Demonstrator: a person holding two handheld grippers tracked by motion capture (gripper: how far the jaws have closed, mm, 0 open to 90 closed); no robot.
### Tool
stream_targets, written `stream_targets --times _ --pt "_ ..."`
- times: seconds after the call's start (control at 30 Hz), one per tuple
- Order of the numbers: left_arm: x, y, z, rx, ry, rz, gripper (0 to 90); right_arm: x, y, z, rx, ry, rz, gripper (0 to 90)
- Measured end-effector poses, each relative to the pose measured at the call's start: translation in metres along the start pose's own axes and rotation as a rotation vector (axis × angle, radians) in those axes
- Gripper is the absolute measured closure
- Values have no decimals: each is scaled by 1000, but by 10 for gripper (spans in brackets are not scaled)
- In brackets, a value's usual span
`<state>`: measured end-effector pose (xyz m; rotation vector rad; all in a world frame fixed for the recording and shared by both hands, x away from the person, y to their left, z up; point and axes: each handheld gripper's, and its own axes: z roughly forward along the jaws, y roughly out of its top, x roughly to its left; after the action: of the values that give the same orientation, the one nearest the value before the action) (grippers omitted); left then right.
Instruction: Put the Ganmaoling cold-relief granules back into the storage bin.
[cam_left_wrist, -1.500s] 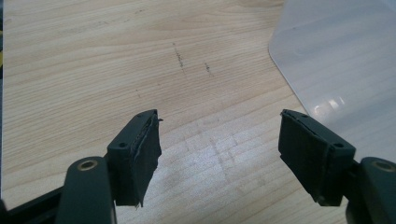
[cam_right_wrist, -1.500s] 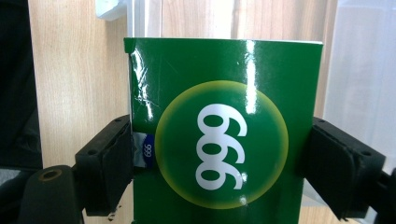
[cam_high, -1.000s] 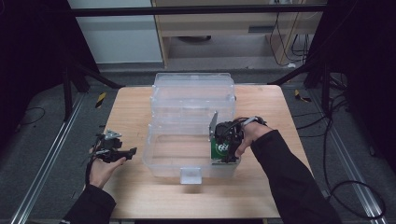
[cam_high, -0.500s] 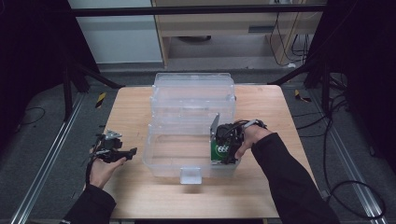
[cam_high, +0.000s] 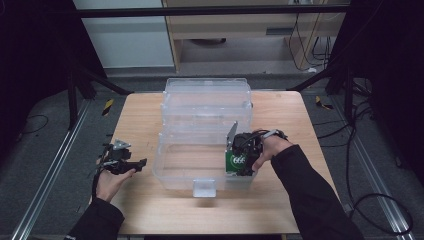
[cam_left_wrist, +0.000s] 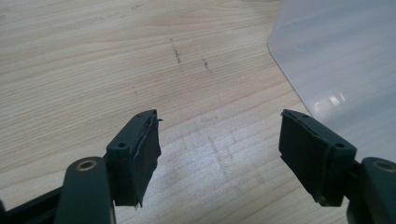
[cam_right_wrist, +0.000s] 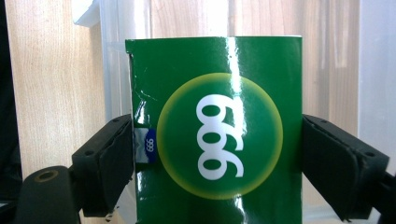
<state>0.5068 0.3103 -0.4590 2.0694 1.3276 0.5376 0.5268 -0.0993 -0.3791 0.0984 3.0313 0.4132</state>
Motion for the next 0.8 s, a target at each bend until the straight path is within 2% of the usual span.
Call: stream_targets --times 0.1,0.3,0.6,0.77,0.8 --pt "0 0 0 1 1 2 282 1 -2 -2 7 -3 16 174" --pt "-1 0 0 3 0 5 282 1 -6 -9 -25 -19 47 185" --pt "0 0 -2 -13 -3 -7 284 9 -14 -25 -118 -79 126 224" --pt "0 0 -2 -20 -1 -8 286 14 -15 -34 -172 -116 150 261" --pt "0 0 -3 -21 -1 -7 287 15 -15 -36 -181 -115 169 270"
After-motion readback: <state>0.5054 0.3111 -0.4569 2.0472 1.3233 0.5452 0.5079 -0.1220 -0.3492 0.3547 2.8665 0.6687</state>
